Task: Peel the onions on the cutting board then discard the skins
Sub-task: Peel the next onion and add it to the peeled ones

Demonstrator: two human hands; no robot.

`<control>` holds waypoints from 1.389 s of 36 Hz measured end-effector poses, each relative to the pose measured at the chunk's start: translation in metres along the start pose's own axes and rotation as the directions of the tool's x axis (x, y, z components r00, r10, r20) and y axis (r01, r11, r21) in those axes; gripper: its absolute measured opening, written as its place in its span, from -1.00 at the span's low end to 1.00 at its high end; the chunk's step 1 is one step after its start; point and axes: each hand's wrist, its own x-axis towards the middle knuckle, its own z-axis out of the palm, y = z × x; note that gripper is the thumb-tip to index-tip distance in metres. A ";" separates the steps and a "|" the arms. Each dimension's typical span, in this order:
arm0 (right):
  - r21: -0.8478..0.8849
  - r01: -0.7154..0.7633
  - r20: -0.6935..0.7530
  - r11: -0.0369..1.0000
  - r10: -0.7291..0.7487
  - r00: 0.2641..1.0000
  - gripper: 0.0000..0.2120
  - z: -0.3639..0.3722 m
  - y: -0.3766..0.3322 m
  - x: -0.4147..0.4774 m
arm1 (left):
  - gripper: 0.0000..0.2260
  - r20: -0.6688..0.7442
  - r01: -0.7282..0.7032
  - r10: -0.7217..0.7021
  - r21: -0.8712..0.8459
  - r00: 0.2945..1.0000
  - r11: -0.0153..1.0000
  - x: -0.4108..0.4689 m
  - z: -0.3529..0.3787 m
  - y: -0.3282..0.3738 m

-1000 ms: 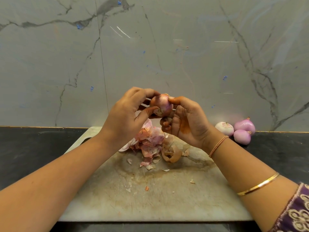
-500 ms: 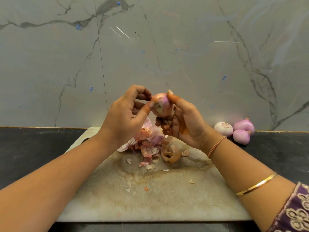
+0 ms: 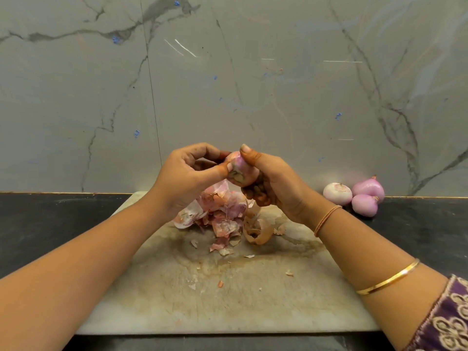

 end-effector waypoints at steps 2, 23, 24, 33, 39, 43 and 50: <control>0.021 -0.006 0.012 1.000 0.005 1.000 -0.45 -0.001 0.000 0.000 | -0.85 0.003 0.023 -0.023 -0.052 1.000 0.998 0.000 0.000 0.002; 0.017 -0.041 0.025 0.999 0.041 0.999 -0.46 0.002 -0.001 -0.002 | -0.80 -0.061 -0.040 0.048 0.117 0.997 0.992 0.003 -0.002 0.000; 0.019 -0.044 0.025 0.999 0.043 0.999 -0.46 0.002 -0.001 -0.002 | -0.81 -0.066 -0.044 0.053 0.127 0.996 0.991 0.003 -0.002 0.000; 0.026 -0.071 0.024 0.997 0.071 0.997 -0.47 0.002 -0.001 -0.003 | -0.97 -0.070 -0.059 0.070 0.149 0.995 0.987 0.001 0.001 0.001; -0.029 -0.085 0.017 0.996 0.085 0.996 -0.47 0.002 0.000 -0.001 | -0.87 -0.081 -0.068 0.085 0.193 0.993 0.979 0.002 0.000 0.001; -0.049 -0.050 0.015 0.998 0.051 0.999 -0.44 0.002 0.002 -0.001 | -0.79 -0.058 -0.037 0.048 0.179 0.997 0.983 -0.001 0.003 0.004; -0.042 -0.037 0.016 0.998 0.038 0.999 -0.48 0.001 0.001 -0.001 | -0.95 -0.074 -0.030 0.045 0.186 0.996 0.982 0.001 0.001 0.004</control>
